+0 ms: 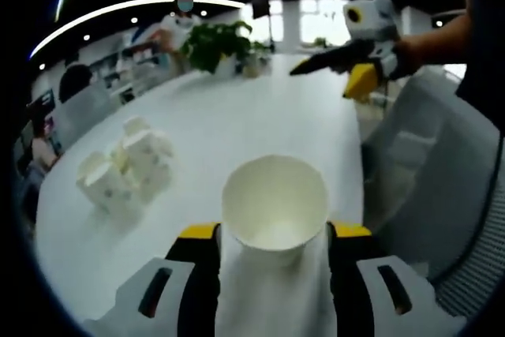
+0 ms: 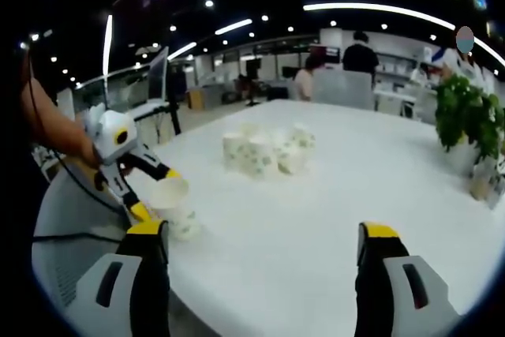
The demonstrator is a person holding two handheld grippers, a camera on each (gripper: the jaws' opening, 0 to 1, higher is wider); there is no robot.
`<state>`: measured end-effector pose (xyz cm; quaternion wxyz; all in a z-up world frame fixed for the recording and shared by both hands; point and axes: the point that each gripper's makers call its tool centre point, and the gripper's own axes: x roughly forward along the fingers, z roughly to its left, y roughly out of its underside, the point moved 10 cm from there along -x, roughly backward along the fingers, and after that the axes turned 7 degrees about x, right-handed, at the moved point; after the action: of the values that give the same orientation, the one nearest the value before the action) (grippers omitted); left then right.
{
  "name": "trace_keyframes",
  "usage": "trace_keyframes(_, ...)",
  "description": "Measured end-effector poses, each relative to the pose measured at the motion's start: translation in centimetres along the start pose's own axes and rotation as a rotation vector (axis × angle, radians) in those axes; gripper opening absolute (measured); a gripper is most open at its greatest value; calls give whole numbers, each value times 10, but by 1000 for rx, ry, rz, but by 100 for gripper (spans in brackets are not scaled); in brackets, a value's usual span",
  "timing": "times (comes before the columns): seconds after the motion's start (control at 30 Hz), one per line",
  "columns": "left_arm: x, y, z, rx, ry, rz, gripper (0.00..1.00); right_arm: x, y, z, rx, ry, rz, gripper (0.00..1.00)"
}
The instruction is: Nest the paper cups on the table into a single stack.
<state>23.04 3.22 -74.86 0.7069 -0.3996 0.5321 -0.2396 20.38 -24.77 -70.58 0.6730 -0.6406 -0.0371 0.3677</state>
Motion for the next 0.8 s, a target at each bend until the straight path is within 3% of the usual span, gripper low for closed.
trace_keyframes(0.1, -5, -4, 3, -18, -21, -20, 66, 0, -1, -1, -2, 0, 0, 98)
trace_keyframes(0.43, -32, -16, 29, -99, -138, -90, 78, 2, -6, -7, -15, 2, -5, 99)
trace_keyframes(0.8, -61, -9, 44, -145, -231, -98, 87, 6, -13, -13, -32, 3, -10, 99)
